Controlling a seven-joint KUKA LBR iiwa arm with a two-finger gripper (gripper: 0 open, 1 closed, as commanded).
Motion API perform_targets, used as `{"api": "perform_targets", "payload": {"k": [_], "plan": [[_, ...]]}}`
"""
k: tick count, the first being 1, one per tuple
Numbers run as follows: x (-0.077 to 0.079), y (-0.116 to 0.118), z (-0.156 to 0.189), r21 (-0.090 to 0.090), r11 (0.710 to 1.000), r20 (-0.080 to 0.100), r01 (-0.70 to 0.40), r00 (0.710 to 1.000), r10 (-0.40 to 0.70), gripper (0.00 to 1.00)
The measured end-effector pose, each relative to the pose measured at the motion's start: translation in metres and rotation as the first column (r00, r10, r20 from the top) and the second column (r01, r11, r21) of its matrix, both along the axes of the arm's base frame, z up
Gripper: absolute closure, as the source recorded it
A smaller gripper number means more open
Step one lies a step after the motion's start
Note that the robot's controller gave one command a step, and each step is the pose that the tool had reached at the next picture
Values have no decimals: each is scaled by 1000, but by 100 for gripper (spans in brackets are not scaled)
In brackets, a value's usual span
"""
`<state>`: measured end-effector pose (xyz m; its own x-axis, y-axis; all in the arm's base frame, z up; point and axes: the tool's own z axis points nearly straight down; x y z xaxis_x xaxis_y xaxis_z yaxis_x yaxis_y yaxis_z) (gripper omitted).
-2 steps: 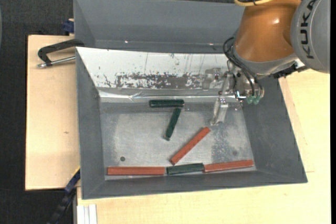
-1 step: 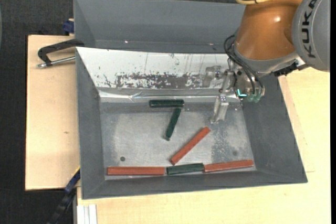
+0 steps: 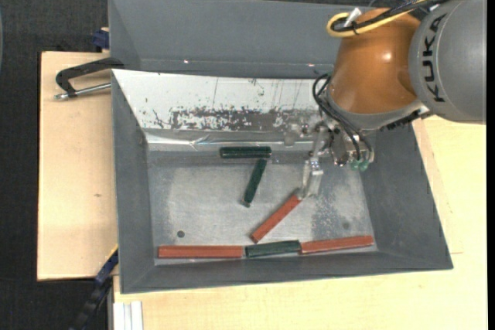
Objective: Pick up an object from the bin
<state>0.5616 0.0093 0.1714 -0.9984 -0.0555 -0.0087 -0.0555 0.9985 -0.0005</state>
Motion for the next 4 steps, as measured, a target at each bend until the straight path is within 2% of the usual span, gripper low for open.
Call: {"api": "perform_targets", "payload": {"k": [1, 2, 3, 4], "plan": [[2, -29, -67, 3, 998, -2, -66, 998, 66, 0], [-46, 25, -101, 2, 976, -8, -217, 976, 217, 100], [-46, 25, -101, 2, 976, -8, -217, 976, 217, 100], [-42, 52, 12, 1, 986, -4, -168, 986, 168, 100]]}}
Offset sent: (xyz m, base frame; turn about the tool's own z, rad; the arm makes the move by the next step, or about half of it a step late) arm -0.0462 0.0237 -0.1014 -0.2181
